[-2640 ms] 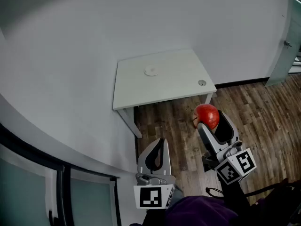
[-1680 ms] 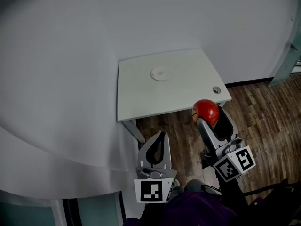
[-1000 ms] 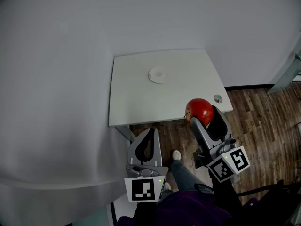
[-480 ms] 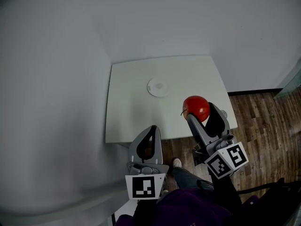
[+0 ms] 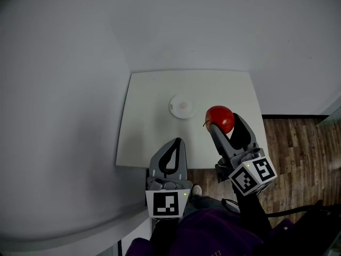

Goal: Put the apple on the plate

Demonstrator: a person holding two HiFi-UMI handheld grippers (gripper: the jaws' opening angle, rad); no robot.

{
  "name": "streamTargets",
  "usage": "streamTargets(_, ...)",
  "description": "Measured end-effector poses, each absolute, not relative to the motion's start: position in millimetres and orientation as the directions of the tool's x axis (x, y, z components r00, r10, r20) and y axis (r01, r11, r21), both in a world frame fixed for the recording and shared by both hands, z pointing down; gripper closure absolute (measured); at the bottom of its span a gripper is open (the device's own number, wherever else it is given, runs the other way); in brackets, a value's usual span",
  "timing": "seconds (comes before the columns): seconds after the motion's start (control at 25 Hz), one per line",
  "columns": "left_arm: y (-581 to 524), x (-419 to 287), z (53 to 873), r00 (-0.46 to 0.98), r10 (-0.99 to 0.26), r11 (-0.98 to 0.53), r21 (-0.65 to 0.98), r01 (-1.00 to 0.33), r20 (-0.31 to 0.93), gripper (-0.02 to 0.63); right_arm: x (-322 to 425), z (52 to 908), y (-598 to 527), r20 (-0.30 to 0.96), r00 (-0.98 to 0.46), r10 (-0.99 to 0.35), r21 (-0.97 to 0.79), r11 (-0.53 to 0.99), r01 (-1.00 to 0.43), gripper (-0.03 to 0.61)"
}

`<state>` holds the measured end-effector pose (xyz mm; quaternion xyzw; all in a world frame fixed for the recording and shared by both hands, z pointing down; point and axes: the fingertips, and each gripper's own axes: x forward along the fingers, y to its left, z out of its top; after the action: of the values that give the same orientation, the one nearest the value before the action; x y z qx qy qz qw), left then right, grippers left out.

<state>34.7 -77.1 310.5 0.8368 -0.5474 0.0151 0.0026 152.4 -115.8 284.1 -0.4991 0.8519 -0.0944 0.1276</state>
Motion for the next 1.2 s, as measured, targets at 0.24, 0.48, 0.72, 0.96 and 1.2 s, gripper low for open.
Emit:
streamTargets(0.24, -90, 37, 318, 0.387, -0.921, -0.388, -0.014, -0.922, 0.051, 0.607, 151, 293, -129, -0.108, -0.488, -0.866, -0.301, 0.497, -0.814, 0.244)
streamTargets(0.48, -123, 28, 334, 0.39, -0.918, -0.389, 0.029, -0.921, 0.073, 0.607, 141, 315, -163, -0.06, -0.482, -0.874, -0.288, 0.477, -0.83, 0.244)
streamTargets(0.72, -142, 25, 339, 0.399, -0.912, -0.397, 0.047, -0.917, 0.091, 0.607, 139, 318, -182, -0.045, -0.472, -0.88, -0.282, 0.465, -0.839, 0.244)
streamTargets(0.96, -198, 7, 375, 0.43, -0.895, -0.428, 0.044, -0.903, 0.122, 0.607, 116, 351, -240, 0.022, -0.463, -0.886, -0.281, 0.439, -0.853, 0.244)
streamTargets(1.2, -218, 3, 381, 0.446, -0.884, -0.444, 0.051, -0.895, 0.136, 0.607, 109, 363, -260, 0.056, -0.459, -0.887, -0.273, 0.428, -0.861, 0.244)
